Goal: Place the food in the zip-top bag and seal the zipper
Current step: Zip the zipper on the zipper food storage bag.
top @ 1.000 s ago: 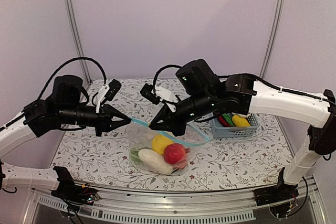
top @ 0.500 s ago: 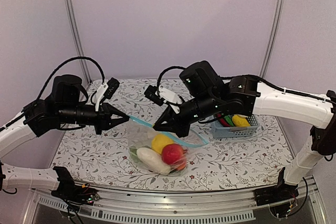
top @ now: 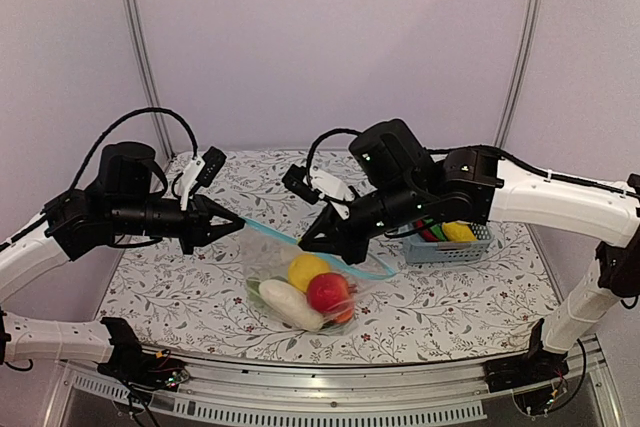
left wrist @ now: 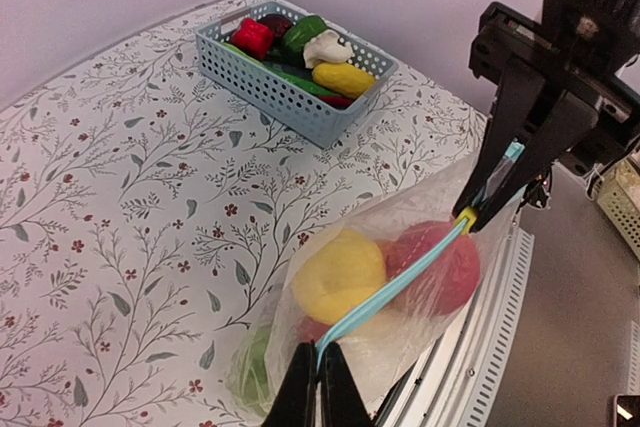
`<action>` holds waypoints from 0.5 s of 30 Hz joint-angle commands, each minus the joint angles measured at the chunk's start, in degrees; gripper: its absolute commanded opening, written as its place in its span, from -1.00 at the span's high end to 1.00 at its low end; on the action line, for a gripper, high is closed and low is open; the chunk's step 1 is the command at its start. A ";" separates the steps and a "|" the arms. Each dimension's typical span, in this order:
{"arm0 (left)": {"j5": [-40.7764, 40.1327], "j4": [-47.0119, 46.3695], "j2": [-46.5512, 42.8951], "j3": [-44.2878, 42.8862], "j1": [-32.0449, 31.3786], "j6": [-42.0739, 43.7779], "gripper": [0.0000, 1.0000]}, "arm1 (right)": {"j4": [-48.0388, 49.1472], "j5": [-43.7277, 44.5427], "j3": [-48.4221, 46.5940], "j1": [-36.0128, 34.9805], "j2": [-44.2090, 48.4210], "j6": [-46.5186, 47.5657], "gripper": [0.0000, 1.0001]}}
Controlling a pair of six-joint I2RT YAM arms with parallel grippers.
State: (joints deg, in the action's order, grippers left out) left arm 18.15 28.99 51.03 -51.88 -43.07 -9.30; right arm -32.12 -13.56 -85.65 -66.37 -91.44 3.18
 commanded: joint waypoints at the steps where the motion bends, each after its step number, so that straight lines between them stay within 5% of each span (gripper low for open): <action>1: -4.26 -0.96 -1.15 0.37 2.36 -0.56 1.00 | -4.62 0.09 1.48 -0.23 2.55 -0.85 1.00; 15: -5.05 -0.96 -1.15 0.46 2.79 -0.80 1.00 | -5.81 1.45 3.34 -0.31 4.24 -2.91 0.99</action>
State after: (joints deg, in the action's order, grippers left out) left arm 17.28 29.02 51.00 -51.68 -42.72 -9.56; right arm -32.51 -12.88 -83.90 -66.37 -89.84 1.54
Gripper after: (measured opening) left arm 0.004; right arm 0.052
